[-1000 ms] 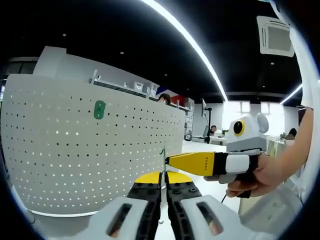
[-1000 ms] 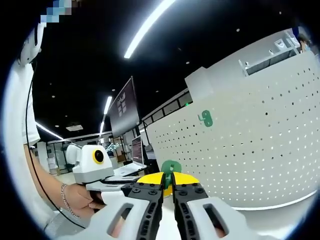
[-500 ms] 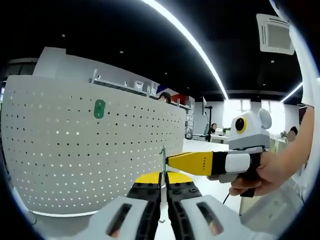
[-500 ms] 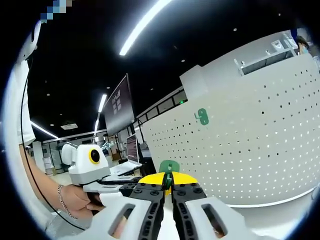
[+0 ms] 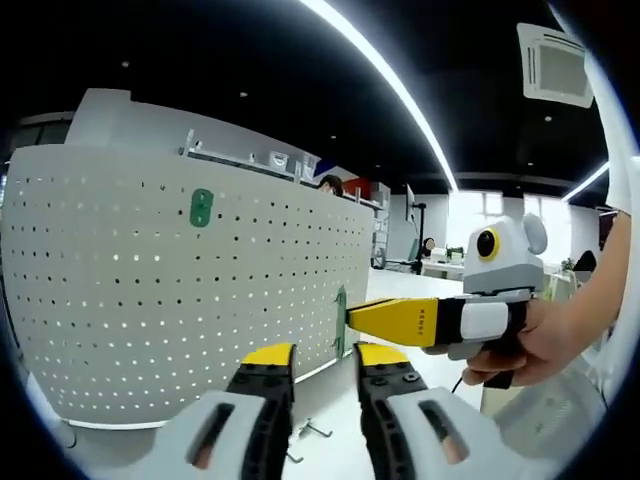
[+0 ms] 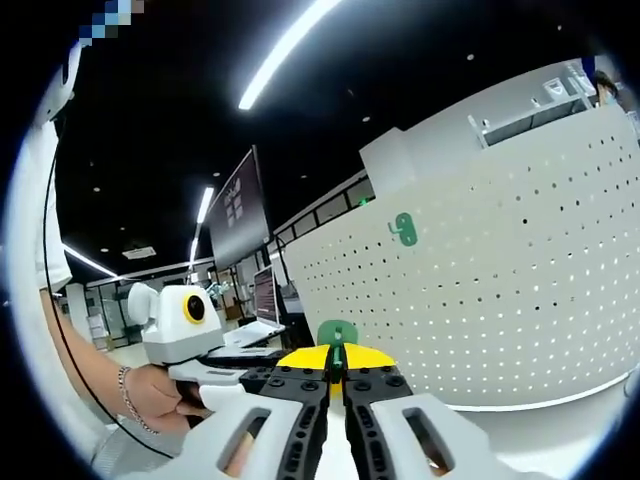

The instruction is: Insert the hook assembly into the mounting plate slot until the hook locks in place.

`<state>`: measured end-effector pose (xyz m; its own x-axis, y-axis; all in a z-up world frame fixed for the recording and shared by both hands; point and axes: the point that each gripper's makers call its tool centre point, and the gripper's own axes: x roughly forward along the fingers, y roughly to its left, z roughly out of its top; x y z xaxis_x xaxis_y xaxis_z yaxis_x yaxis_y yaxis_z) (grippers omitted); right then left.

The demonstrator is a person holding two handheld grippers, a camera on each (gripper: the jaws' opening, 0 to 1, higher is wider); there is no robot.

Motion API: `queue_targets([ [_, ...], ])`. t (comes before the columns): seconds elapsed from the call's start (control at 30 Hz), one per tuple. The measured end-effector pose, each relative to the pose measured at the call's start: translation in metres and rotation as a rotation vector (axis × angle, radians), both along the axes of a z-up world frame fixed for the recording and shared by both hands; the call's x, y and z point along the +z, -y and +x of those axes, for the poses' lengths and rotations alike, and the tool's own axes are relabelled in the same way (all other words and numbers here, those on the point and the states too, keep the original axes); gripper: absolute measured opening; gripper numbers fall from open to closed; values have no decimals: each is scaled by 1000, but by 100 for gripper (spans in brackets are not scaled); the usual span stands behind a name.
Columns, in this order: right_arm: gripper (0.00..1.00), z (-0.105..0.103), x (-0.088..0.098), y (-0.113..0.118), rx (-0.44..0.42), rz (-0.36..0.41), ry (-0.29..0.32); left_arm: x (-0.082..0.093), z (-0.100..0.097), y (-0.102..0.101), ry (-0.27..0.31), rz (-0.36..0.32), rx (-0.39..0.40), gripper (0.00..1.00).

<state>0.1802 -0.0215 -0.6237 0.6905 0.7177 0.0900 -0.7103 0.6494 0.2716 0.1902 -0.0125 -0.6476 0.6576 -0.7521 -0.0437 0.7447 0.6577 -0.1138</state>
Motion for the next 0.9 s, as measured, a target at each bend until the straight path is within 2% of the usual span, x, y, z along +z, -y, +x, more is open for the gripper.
queue_targets([
  [0.17, 1, -1, 1, -1, 2, 7, 2, -3, -2, 1, 6, 16, -21, 54],
  [0.27, 1, -1, 2, 0, 0, 14, 2, -5, -2, 3, 27, 51, -18, 63],
  [0.33, 1, -1, 2, 0, -1, 19, 2, -8, -2, 3, 20, 61, -14, 69],
  [0.47, 1, 0, 3, 1, -6, 19, 0, -9, -1, 3, 35, 80, -11, 77],
  [0.63, 1, 0, 3, 1, -11, 8, 5, -11, 0, 2, 27, 81, -5, 76],
  [0.67, 1, 0, 3, 1, -17, -6, 12, -11, 0, 1, 27, 81, -5, 76],
  [0.73, 1, 2, 1, 4, -57, -110, 51, -11, 1, 1, 26, 83, -2, 76],
  [0.77, 1, 7, 1, 13, -134, -215, 96, -12, 1, 1, 24, 81, -2, 76],
  [0.9, 1, 14, 6, 24, -225, -299, 124, -13, 2, -2, 17, 83, 11, 75],
])
